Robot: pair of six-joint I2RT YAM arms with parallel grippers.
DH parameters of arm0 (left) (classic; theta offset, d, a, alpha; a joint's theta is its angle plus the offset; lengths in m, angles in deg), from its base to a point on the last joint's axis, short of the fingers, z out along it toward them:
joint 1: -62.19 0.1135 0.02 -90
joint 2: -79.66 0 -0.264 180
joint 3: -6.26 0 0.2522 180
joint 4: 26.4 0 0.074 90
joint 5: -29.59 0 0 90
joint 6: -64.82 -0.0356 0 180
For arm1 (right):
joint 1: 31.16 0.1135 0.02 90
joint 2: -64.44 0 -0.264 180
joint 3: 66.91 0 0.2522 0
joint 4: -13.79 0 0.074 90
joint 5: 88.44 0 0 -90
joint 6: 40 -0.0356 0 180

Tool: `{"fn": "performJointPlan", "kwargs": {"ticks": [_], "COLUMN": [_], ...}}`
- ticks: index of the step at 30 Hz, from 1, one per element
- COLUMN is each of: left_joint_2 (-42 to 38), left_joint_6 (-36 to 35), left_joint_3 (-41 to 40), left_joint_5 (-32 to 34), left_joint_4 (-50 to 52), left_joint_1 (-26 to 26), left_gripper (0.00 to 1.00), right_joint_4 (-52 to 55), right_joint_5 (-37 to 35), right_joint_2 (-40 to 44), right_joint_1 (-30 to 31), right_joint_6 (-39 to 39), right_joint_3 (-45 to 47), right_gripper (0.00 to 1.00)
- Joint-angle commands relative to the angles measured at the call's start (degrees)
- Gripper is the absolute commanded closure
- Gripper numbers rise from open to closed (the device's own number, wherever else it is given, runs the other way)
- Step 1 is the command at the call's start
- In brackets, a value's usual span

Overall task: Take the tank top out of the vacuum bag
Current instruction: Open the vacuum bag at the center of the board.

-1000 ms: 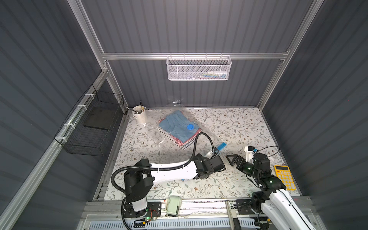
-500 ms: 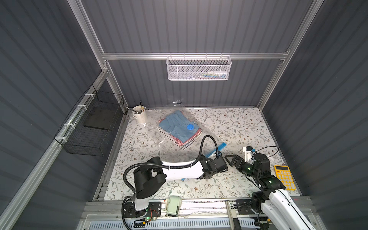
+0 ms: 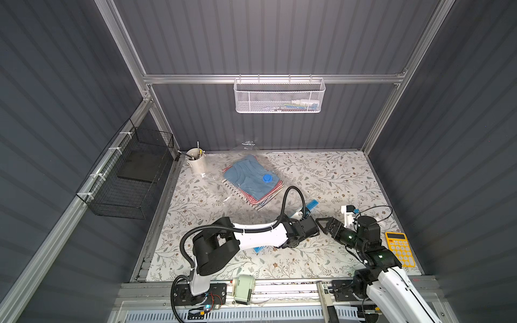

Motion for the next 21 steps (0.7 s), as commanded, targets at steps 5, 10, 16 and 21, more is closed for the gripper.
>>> {"fn": "performJointPlan", "kwargs": {"ticks": [5,10,16,21], "left_joint_2": [-3.6,-8.7,-10.2,-9.3], "left_joint_6": [-5.1,-7.9,-13.0,-15.2], "left_joint_3": [0.5,1.6,10.5,16.6], "left_joint_5": [-0.8,-12.1,-15.9,-14.0], "left_joint_4": [-2.3,-5.0,-2.1,0.9], "left_joint_1": [2.0,6.5,8.0,8.9], "left_gripper": [1.00,1.00,1.00,1.00], "right_joint_4": [-1.3,-1.8,-3.9,-9.4], "right_joint_5": [1.6,1.7,-1.3,-4.2], "right_joint_2": [-1.1,-3.4,-4.9,-9.8], "right_joint_1": [-0.1,1.9,7.1,13.5], "right_joint_6": [0.4,1.8,1.2,-1.8], "right_joint_3": [0.7,-1.1,-4.0,-5.9], "right_gripper": [0.01,0.01,0.03,0.11]}}
